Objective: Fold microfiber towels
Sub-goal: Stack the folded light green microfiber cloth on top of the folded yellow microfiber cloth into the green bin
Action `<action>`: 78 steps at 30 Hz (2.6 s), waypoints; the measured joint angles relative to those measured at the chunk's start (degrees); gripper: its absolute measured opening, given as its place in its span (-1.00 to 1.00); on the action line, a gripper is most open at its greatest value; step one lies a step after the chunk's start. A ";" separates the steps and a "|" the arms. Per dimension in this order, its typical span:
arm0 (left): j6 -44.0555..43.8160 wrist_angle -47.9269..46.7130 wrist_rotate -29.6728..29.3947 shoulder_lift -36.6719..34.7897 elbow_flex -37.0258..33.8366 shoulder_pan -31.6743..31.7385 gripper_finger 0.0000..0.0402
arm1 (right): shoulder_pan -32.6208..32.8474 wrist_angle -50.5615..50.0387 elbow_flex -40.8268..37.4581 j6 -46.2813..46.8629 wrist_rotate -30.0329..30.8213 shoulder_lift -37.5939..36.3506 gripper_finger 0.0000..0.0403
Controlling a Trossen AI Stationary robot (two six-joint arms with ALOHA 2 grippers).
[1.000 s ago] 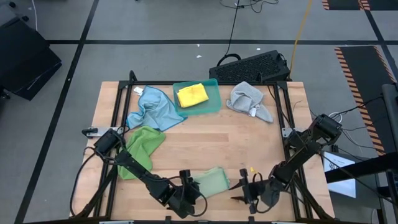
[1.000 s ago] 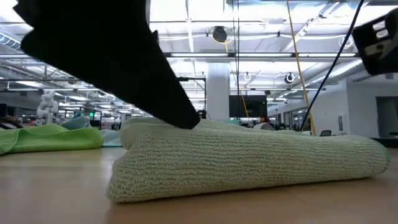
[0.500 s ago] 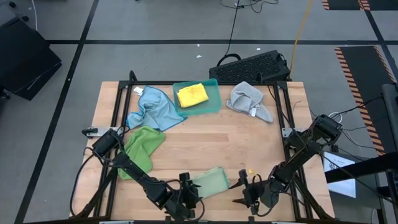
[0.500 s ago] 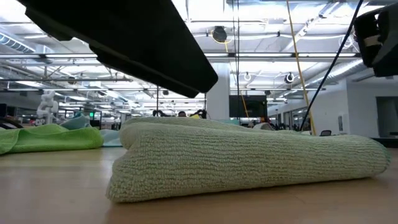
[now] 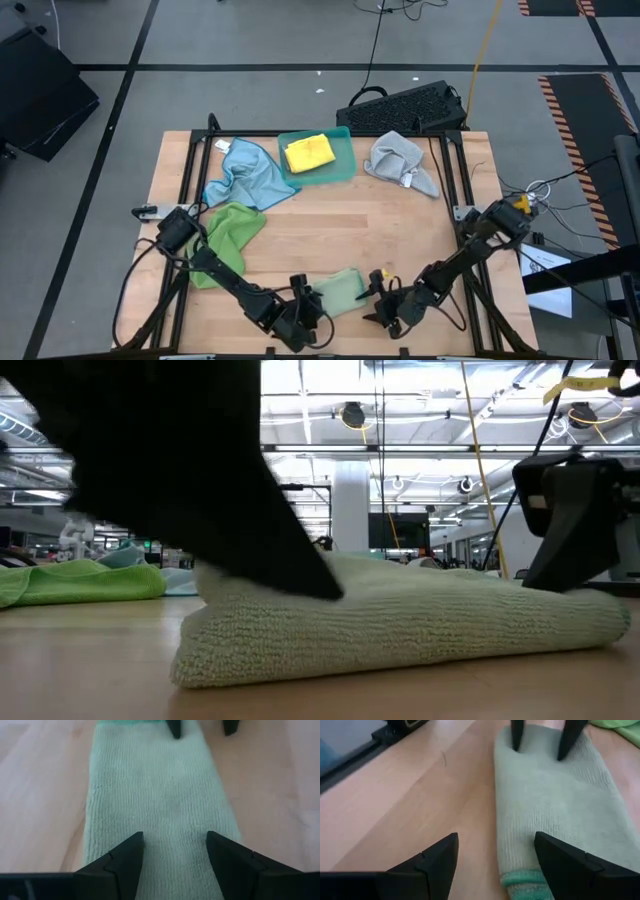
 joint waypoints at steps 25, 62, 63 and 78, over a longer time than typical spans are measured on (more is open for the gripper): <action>-6.17 -1.93 4.02 1.20 0.09 1.06 -0.24 | -2.75 -8.69 1.31 -9.51 4.28 -1.82 0.56; 16.27 9.83 -14.00 -2.86 2.30 -0.80 -0.22 | -20.03 -13.93 0.90 12.25 -18.22 -9.23 -0.89; 16.24 9.71 -15.16 -2.18 2.30 -0.42 -0.15 | -20.89 -14.63 0.90 13.66 -19.23 -9.81 -0.89; 13.97 0.20 -5.85 3.67 2.36 9.85 0.75 | -27.43 -16.26 0.98 20.94 -30.39 -10.69 -0.87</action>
